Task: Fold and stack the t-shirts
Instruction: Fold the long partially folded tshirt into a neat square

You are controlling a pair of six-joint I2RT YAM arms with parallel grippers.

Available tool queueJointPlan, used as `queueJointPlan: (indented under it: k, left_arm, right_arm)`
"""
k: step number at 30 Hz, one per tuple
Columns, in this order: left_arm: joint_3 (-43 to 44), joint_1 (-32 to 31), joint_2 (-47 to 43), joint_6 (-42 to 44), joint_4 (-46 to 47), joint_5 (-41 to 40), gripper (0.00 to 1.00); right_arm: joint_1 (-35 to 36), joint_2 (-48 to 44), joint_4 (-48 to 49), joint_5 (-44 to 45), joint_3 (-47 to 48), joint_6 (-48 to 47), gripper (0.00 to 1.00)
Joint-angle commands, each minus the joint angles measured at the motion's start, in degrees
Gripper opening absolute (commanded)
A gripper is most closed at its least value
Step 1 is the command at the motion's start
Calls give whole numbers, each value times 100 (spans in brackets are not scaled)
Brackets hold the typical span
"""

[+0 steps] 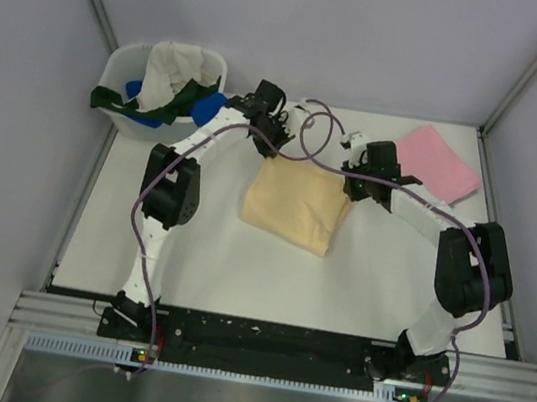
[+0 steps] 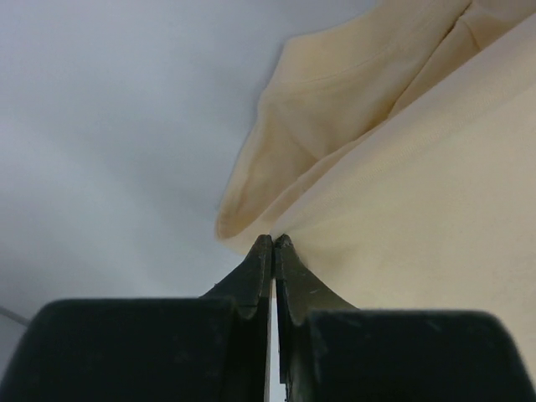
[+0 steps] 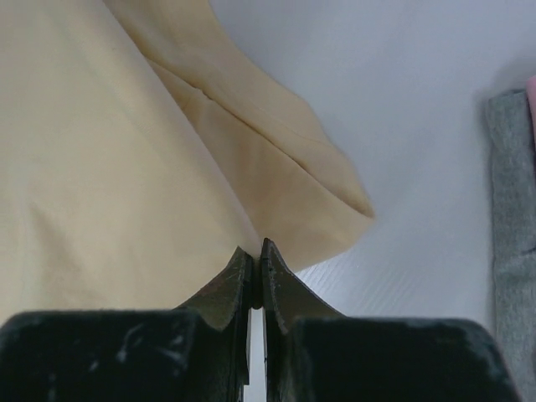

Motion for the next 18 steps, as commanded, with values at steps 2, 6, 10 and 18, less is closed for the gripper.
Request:
queueJointPlan:
  k: [2,6,10,18]
  left_arm:
    - [456,123,400,-219,870,-867,3]
    - [675,114,725,-482,1195,-1025,23]
    - [1377,114,1016,-562,1082,-1315,51]
    - [722,158,-309,-649,766,-843,60]
  right_arm:
    - [-316,447,-9,925,572,478,0]
    - [-438,1017,-158,1162,949,1005,1]
    - [-710,1660,-1062,1480,2030,1691,13]
    - [-773,669,-1354,963,1813,2096,47]
